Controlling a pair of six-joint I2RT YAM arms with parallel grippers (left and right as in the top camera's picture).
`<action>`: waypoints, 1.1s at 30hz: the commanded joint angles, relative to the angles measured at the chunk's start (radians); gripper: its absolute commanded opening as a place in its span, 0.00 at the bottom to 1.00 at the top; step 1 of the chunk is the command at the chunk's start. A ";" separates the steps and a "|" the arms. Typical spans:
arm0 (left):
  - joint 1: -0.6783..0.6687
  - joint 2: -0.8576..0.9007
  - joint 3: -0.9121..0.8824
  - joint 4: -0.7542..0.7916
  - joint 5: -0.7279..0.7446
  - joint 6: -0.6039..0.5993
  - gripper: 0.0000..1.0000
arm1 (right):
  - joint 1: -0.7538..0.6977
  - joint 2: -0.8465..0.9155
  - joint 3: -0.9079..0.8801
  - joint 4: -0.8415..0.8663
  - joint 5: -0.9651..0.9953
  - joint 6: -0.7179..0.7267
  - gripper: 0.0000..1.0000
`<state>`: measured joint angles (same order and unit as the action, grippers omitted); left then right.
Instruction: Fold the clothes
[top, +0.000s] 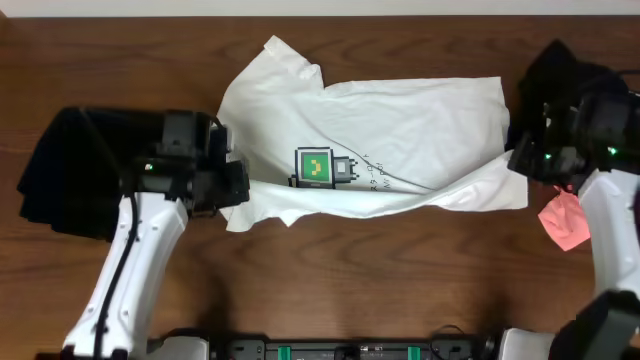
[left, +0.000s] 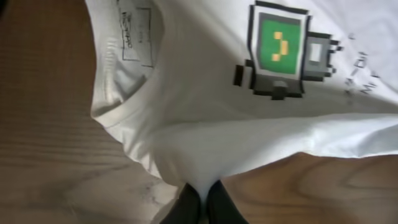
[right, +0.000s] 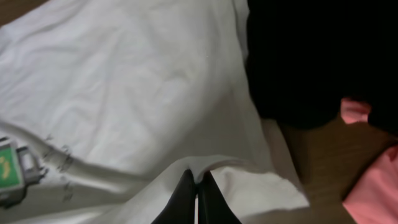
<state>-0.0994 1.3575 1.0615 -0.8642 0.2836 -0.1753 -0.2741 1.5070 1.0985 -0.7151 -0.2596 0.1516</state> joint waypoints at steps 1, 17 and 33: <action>0.005 0.045 0.014 0.016 -0.012 0.024 0.06 | 0.006 0.051 0.013 0.034 0.024 0.030 0.01; 0.005 0.161 0.014 0.175 -0.012 0.024 0.06 | 0.006 0.183 0.013 0.343 -0.007 0.093 0.01; 0.005 0.246 0.014 0.284 -0.013 0.047 0.06 | 0.003 0.312 0.013 0.420 -0.010 0.118 0.01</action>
<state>-0.0990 1.5738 1.0615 -0.5892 0.2810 -0.1486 -0.2737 1.8114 1.0985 -0.3080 -0.2623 0.2565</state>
